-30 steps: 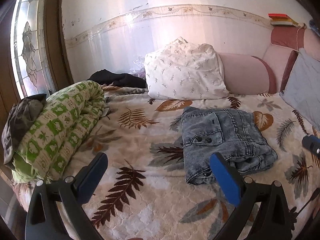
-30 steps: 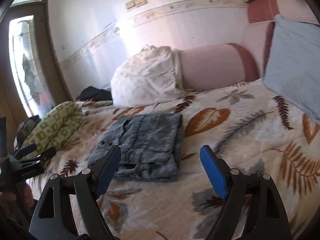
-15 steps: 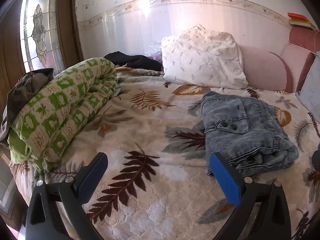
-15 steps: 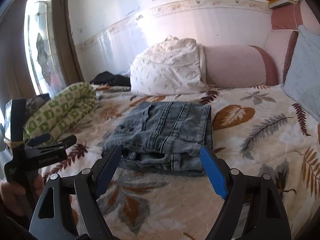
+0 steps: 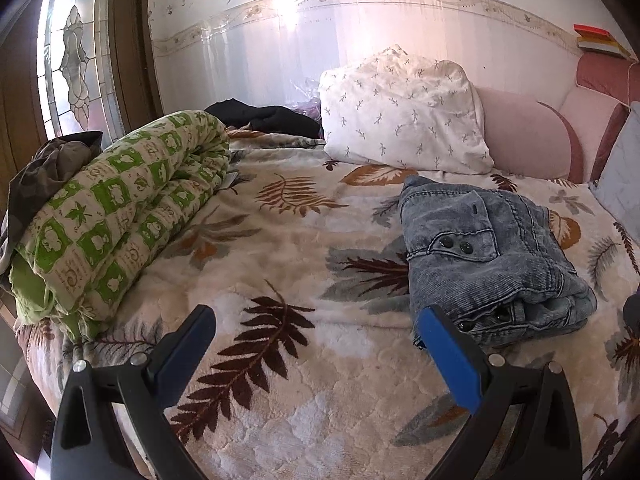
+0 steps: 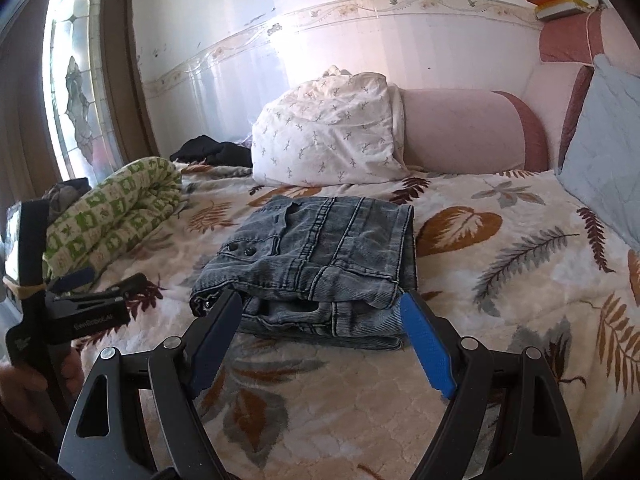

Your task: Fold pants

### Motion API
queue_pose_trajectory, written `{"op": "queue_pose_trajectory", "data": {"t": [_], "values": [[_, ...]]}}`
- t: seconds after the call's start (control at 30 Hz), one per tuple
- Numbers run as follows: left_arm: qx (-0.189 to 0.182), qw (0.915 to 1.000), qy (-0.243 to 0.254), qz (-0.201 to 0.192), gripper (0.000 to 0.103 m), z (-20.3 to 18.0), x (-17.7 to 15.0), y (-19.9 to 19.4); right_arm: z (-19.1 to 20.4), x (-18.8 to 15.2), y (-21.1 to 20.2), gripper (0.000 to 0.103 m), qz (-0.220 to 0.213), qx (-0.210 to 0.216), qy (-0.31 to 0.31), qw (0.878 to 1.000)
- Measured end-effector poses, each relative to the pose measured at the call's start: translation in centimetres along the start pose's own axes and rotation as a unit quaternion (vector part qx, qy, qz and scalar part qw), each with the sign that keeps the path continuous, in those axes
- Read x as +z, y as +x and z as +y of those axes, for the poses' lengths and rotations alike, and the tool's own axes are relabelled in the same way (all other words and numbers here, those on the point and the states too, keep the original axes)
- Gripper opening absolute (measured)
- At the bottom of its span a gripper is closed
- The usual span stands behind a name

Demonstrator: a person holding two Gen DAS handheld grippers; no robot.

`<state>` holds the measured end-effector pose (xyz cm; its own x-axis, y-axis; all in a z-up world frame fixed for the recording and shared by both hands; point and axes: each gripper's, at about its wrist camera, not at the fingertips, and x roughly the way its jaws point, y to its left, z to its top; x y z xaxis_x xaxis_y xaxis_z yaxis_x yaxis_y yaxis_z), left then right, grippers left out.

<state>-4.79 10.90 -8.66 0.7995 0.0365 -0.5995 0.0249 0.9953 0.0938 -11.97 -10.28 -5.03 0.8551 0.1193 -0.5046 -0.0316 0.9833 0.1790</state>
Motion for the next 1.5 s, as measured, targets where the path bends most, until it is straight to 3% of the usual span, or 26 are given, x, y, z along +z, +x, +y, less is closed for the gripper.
{"op": "queue_pose_trajectory", "data": {"t": [1.5], "values": [[-0.054, 0.9985, 0.002, -0.009, 0.103, -0.5, 0.3, -1.7, 0.2, -0.3, 0.5, 0.081, 0.002, -0.012, -0.005, 1.0]]}}
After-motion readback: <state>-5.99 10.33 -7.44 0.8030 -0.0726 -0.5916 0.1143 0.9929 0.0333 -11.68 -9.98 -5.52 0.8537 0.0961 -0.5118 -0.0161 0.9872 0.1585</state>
